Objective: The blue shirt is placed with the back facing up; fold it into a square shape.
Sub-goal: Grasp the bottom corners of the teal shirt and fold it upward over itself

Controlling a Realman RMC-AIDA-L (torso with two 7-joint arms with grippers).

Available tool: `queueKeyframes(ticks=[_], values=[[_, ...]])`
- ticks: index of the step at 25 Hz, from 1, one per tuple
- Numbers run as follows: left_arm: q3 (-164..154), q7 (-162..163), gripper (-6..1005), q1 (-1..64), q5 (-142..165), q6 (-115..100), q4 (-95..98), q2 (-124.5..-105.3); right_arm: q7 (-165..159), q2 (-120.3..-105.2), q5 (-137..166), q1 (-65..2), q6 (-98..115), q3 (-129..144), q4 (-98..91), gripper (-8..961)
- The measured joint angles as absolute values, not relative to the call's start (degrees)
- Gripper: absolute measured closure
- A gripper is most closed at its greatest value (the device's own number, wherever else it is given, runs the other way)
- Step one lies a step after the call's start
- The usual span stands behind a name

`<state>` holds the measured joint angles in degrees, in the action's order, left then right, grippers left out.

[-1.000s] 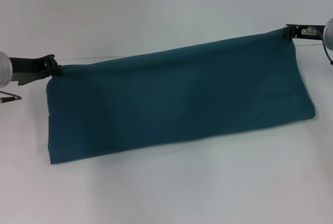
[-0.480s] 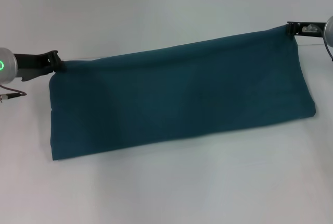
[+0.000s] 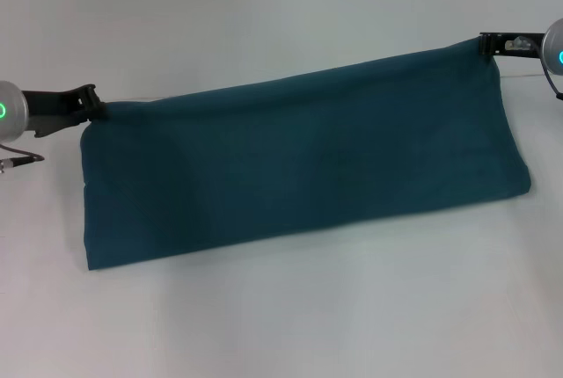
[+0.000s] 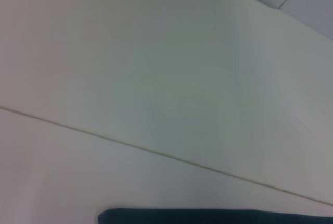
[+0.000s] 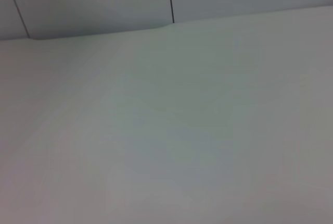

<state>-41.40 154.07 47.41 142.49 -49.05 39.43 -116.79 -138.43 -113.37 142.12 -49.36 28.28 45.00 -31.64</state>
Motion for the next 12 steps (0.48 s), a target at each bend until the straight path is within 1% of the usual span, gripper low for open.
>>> queueKeyframes(ticks=[5, 7, 10, 11, 12], values=[[-41.4, 152.9, 988, 47.7, 142.2, -48.9, 39.4, -116.74, -138.3, -113.37, 142.1, -49.4, 28.3, 45.0, -31.6, 898], [-41.4, 152.6, 986, 47.9, 142.3, -49.0, 39.0, -116.58, -138.2, -113.19, 142.1, -49.5, 28.4, 45.0, -31.4, 897], [-40.7, 153.2, 983, 47.3, 142.2, -48.6, 39.1, -116.76, -138.4, -112.46, 142.7, -49.6, 28.5, 44.9, -31.1, 896], [-40.1, 153.9, 946, 46.7, 142.0, -48.2, 39.5, -116.86, -138.5, -111.86, 143.3, -49.6, 28.6, 44.7, -31.0, 867], [-40.1, 153.9, 910, 46.7, 142.0, -48.2, 39.5, -116.86, -138.5, -111.86, 143.3, -49.6, 28.6, 44.7, -31.0, 838]])
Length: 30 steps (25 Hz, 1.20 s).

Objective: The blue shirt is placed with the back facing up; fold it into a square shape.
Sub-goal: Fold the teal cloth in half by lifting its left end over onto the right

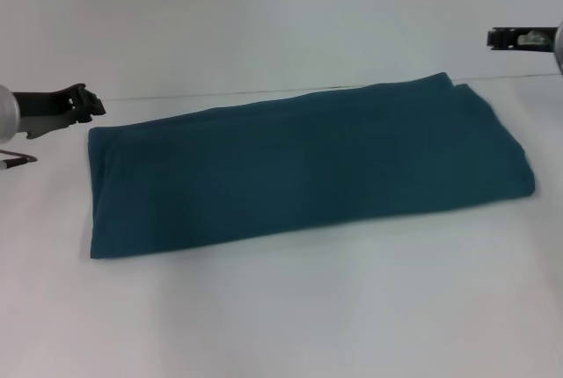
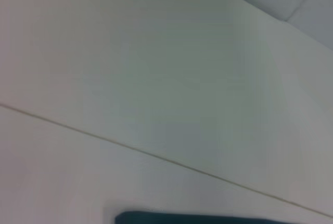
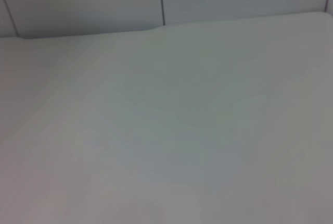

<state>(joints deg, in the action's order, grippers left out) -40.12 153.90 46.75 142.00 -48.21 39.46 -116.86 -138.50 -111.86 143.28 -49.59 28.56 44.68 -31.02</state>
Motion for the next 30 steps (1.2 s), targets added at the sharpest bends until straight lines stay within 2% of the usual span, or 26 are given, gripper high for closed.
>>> queueKeyframes(ticks=[5, 8, 11, 15, 20, 22, 26, 30], values=[[-39.6, 155.1, 735, 46.1, 141.9, -48.0, 39.8, -117.07, -140.2, -109.29, 143.6, -49.8, 29.7, 44.9, -30.9, 700], [-39.6, 155.2, 637, 46.1, 141.9, -48.1, 40.0, -117.56, -142.5, -107.18, 143.8, -50.2, 33.5, 44.8, -30.8, 636], [-39.6, 155.2, 561, 45.5, 141.7, -48.4, 41.2, -118.2, -143.2, -106.12, 142.6, -49.8, 38.6, 43.7, -32.2, 572], [-39.5, 152.6, 475, 42.6, 136.2, -50.2, 44.9, -119.5, -140.3, -106.51, 135.4, -46.0, 49.2, 40.6, -36.7, 487], [-39.5, 144.1, 367, 36.2, 119.7, -58.6, 46.5, -119.92, -132.2, -108.35, 116.6, -36.1, 67.9, 35.6, -40.3, 238], [-39.5, 142.9, 147, 34.0, 116.2, -61.0, 46.0, -120.21, -130.0, -108.97, 110.3, -31.7, 74.0, 34.2, -39.5, 168], [-39.3, 139.3, 80, 30.1, 109.2, -64.5, 42.0, -121.19, -125.6, -109.6, 103.3, -25.2, 83.7, 31.8, -34.8, 27], [-38.9, 134.8, 47, 27.8, 102.1, -66.1, 36.6, -121.59, -122.1, -109.71, 101.5, -21.2, 90.7, 29.4, -31.9, 31]])
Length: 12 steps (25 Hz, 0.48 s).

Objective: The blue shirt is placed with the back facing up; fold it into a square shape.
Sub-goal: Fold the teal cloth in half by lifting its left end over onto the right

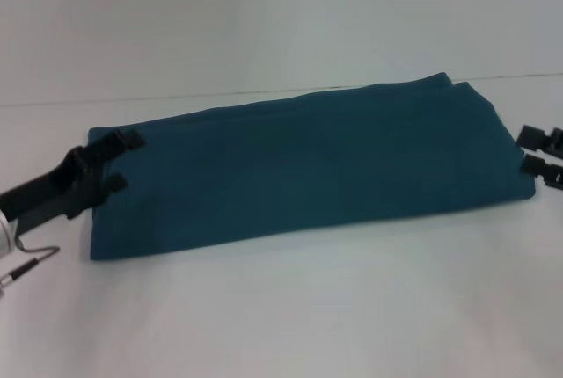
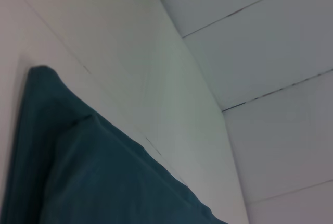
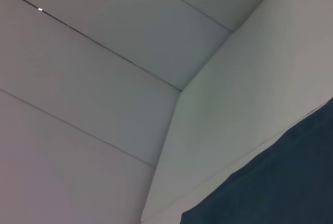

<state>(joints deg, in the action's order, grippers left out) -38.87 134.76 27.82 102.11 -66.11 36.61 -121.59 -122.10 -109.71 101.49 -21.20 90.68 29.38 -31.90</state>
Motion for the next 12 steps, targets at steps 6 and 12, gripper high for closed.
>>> queueKeyframes(ticks=[6, 12], values=[[-37.6, 132.8, 48, 27.2, 101.0, -64.0, 30.6, -121.72, -121.1, -109.87, 102.9, -20.1, 91.9, 29.5, -31.8, 30], [-37.0, 131.0, 49, 26.4, 101.3, -61.7, 27.8, -122.17, -120.4, -110.16, 103.4, -21.2, 91.9, 29.6, -31.8, 29]])
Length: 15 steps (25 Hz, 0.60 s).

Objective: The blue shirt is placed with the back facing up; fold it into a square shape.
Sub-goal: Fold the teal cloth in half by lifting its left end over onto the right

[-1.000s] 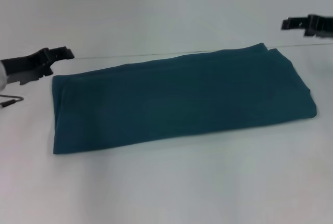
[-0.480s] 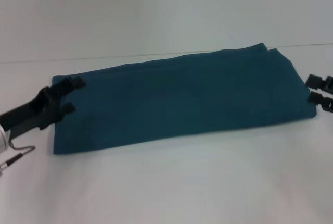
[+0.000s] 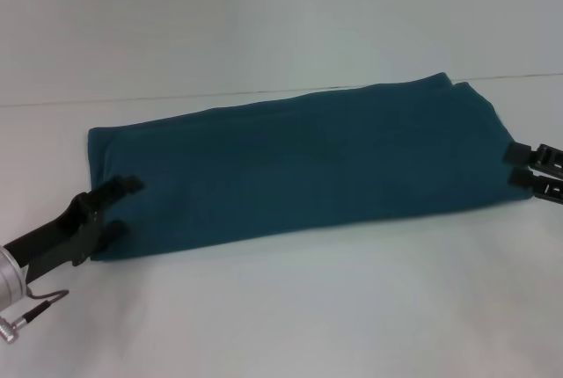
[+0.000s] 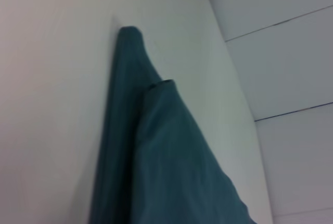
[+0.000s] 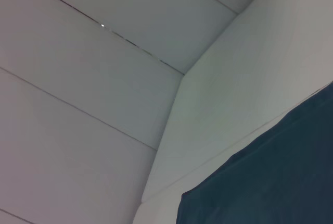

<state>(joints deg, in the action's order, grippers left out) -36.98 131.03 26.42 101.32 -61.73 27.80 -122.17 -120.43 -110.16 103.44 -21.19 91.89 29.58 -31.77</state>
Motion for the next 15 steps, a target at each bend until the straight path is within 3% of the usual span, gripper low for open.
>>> queueKeyframes(ticks=[15], values=[[-35.5, 129.8, 49, 25.2, 101.6, -65.5, 30.5, -122.23, -120.5, -110.48, 103.4, -21.2, 92.4, 29.2, -31.7, 31]])
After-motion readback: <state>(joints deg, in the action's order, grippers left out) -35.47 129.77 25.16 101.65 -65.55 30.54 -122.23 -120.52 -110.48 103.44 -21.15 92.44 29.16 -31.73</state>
